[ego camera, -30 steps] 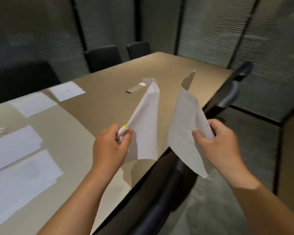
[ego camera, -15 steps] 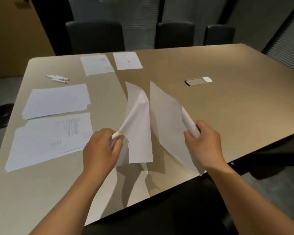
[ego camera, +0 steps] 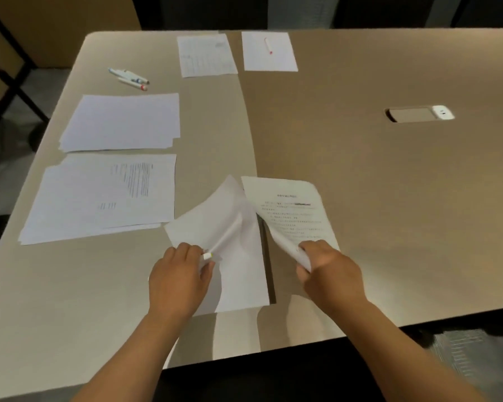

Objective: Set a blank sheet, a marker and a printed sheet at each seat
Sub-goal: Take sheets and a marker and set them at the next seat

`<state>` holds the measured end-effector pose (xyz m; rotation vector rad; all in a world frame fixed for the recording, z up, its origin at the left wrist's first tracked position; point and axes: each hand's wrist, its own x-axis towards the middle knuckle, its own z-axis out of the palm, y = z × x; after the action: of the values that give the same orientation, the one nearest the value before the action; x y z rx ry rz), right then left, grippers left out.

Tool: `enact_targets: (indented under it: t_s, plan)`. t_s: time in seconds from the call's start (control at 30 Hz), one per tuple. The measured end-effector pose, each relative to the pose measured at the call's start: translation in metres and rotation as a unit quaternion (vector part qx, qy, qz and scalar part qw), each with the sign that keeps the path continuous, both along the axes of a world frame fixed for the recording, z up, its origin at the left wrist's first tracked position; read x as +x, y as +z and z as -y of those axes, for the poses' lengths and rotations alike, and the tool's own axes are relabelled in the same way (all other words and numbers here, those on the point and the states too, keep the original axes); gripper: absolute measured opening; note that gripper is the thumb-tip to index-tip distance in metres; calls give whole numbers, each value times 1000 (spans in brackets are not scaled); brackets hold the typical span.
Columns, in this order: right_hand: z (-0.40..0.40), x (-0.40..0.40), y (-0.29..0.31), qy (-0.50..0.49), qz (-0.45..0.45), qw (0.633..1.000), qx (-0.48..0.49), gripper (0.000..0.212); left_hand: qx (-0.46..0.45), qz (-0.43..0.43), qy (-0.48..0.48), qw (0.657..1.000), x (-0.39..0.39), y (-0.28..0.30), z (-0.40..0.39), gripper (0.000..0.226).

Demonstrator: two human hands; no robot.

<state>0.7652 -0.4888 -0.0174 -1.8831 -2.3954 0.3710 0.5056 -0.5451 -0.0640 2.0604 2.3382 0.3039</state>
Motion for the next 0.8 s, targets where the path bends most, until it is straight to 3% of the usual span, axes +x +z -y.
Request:
enact_targets:
  t_s: [0.07, 0.2, 0.4, 0.8]
  plan:
    - [-5, 0, -21, 19, -12, 996, -91, 33, -31, 6, -1, 1000, -3, -17, 2, 28]
    - [-10, 0, -46, 30, 17, 971, -235, 65, -67, 36, -5, 997, -4, -38, 7, 36]
    - [-3, 10, -56, 55, 88, 980, -168, 69, -73, 57, 15, 996, -9, -49, 14, 41]
    - [1, 32, -52, 71, 157, 967, -188, 92, -80, 77, 29, 993, -13, -48, 30, 43]
